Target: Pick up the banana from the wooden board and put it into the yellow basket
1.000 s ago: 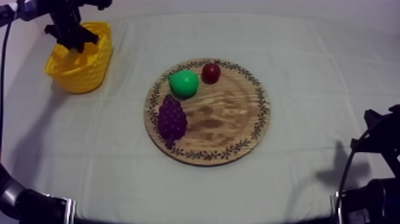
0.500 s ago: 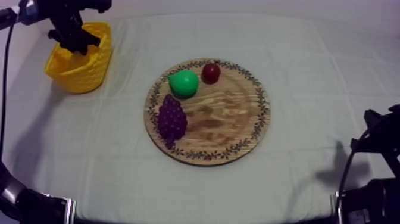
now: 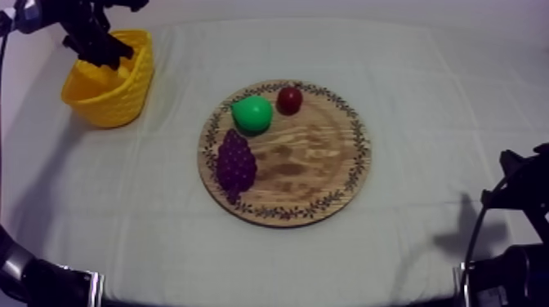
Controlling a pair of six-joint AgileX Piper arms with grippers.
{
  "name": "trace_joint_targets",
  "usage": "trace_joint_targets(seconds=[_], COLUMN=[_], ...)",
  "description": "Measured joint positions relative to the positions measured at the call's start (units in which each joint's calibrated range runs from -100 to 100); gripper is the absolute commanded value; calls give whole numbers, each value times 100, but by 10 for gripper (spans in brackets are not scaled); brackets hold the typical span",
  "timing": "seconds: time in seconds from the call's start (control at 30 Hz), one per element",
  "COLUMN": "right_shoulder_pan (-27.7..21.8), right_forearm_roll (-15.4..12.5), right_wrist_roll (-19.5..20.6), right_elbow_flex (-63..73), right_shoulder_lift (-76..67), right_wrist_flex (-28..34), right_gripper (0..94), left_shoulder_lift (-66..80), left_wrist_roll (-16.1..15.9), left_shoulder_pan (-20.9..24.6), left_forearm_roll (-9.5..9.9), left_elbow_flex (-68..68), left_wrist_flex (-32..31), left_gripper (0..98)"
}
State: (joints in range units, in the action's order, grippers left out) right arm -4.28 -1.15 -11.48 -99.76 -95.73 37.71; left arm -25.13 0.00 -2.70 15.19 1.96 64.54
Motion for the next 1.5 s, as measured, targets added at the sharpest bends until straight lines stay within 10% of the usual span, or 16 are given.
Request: trace_joint_targets(seconds=[0.57, 0.93, 1.5], right_shoulder_pan=[0, 0, 0], right_forearm_roll=[0, 0, 0], right_wrist_roll=[-3, 12, -1], right_elbow_flex=[0, 0, 0], right_shoulder_lift=[0, 0, 0], right_wrist_flex=[-19, 4, 4], right_gripper=[3, 3, 3], left_shoulder_lift=[1875, 4632, 8839], left_wrist_roll=[-53, -186, 316], left_shoulder_pan=[88, -31, -18], left_forearm_roll=[-580, -1064, -1204], left_elbow_flex=[2134, 4764, 8351], left_wrist_flex=[-1861, -3098, -3849], left_gripper=[25, 39, 1])
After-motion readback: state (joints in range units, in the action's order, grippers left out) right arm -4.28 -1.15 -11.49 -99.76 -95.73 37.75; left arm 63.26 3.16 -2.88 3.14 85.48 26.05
